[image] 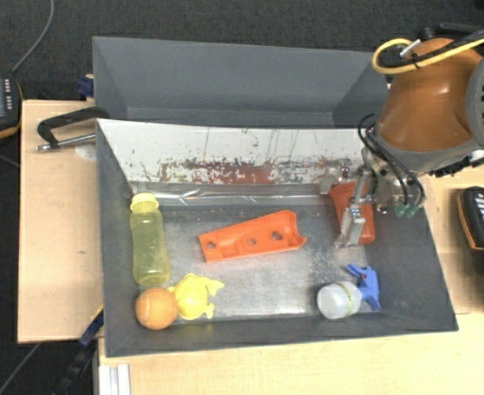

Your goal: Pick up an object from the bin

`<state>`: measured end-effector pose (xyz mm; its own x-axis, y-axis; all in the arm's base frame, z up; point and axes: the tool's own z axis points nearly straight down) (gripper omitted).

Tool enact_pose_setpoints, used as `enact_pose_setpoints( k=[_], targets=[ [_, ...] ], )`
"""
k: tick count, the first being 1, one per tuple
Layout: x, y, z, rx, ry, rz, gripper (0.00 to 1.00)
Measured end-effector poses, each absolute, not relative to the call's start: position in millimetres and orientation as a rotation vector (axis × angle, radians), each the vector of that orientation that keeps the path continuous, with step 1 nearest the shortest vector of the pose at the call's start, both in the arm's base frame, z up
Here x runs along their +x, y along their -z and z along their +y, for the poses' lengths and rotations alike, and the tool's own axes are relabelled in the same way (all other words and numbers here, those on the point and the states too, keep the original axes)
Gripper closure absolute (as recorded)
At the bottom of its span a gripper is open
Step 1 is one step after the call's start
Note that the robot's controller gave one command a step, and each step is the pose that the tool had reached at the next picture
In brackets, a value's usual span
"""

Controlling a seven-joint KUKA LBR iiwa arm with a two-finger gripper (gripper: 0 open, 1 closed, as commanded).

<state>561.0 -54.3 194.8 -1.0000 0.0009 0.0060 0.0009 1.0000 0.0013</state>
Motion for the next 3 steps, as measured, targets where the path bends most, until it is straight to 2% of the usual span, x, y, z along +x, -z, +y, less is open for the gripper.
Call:
enact_pose_setpoints(
  k=[1,2,3],
  targets=[
    [562.4,-200,-54,0.001,0.001,-3.144,0.00],
    [573.5,-139,-25,-0.003,0.002,-3.145,0.00],
    [569.4,-101,-15,0.085,0.005,-3.135,0.00]
  ],
)
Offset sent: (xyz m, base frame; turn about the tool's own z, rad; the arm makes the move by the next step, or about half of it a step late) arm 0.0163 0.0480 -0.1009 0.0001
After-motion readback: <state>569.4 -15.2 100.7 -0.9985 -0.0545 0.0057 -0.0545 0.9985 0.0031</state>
